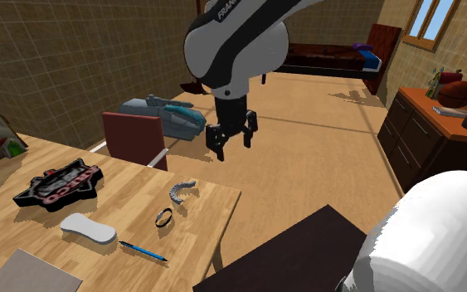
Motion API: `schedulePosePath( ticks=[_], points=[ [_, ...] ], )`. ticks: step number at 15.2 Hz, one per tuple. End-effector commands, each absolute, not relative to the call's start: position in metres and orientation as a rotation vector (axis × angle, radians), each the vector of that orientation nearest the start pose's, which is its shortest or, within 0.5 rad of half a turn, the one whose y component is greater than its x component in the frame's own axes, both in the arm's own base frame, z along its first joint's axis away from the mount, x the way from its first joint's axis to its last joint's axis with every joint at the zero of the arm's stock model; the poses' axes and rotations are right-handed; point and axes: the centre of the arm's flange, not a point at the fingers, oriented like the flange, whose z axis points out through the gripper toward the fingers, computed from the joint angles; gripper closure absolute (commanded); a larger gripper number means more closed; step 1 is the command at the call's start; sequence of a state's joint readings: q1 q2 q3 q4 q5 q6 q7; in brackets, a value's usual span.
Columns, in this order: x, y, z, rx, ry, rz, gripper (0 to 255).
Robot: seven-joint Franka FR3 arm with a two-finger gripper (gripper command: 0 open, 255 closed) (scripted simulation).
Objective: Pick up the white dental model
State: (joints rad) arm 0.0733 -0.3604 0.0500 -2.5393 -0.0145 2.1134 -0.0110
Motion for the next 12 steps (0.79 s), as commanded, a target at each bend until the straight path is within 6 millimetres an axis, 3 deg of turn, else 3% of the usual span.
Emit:
schedulePosePath(
  ticks=[1, 12],
  points=[
    [0.417, 0.057, 0.374, -3.160, -0.220, 0.085, 0],
    [0.494, 0.107, 0.268, -3.127, -0.225, 0.017, 0]
  ],
)
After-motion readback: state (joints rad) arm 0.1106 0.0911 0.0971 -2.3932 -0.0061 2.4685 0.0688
